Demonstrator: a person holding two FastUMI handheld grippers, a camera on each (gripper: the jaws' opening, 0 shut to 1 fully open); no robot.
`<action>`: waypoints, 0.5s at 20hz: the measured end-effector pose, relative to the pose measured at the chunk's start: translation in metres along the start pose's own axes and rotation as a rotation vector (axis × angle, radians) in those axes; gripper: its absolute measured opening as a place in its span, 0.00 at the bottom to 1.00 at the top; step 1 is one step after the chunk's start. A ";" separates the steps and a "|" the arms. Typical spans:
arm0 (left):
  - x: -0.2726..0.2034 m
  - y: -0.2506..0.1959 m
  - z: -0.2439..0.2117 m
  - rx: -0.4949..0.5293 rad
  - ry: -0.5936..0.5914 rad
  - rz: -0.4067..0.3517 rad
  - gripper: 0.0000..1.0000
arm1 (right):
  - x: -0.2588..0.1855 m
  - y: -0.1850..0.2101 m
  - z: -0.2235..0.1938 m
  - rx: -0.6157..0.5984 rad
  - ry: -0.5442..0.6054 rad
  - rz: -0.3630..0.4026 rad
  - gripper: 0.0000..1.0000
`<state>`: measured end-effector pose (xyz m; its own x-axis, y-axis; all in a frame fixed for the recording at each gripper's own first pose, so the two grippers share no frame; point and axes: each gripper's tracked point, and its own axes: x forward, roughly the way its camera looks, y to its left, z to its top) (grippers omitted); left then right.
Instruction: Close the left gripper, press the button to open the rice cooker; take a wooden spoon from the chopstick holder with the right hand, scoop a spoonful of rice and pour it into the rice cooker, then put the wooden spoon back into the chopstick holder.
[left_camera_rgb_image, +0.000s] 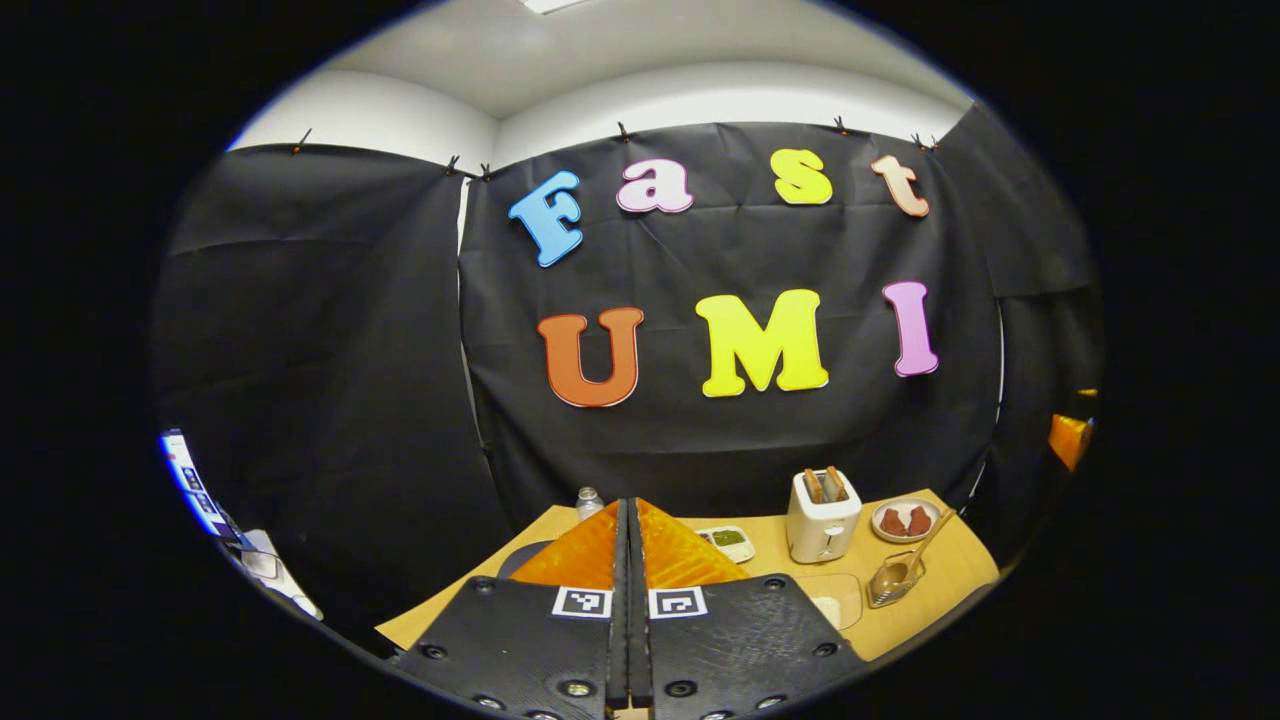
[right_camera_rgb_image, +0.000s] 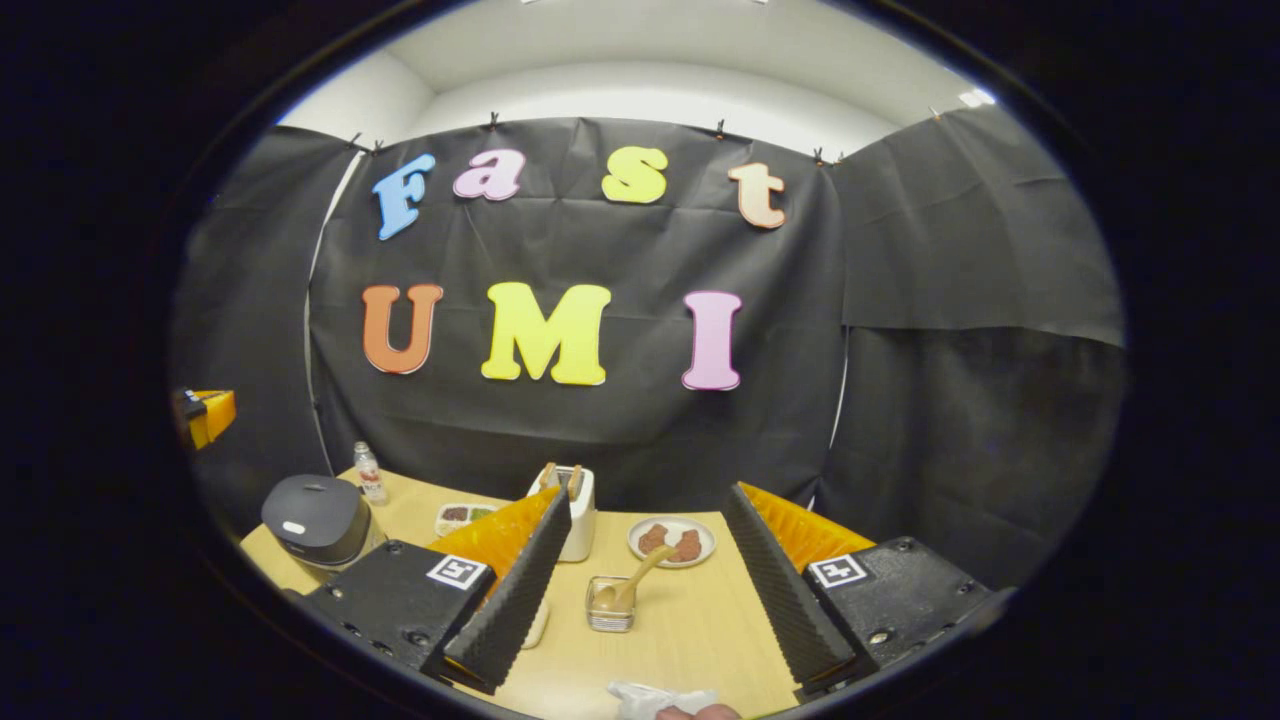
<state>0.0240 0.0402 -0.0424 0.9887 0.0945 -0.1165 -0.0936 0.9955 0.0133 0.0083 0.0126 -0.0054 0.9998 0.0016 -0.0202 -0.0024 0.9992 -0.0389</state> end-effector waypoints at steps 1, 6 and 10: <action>0.006 0.004 -0.007 -0.007 0.023 0.009 0.00 | 0.001 0.002 -0.001 -0.004 0.006 0.003 1.00; 0.033 0.029 -0.054 -0.024 0.102 0.076 0.00 | 0.006 0.018 -0.005 -0.054 0.027 0.018 1.00; 0.060 0.040 -0.114 -0.028 0.220 0.108 0.00 | 0.009 0.031 -0.013 -0.077 0.053 0.033 0.97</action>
<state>0.0664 0.0858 -0.1618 0.9237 0.1951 -0.3298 -0.2032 0.9791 0.0101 0.0174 0.0434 -0.0199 0.9967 0.0306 -0.0754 -0.0391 0.9927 -0.1137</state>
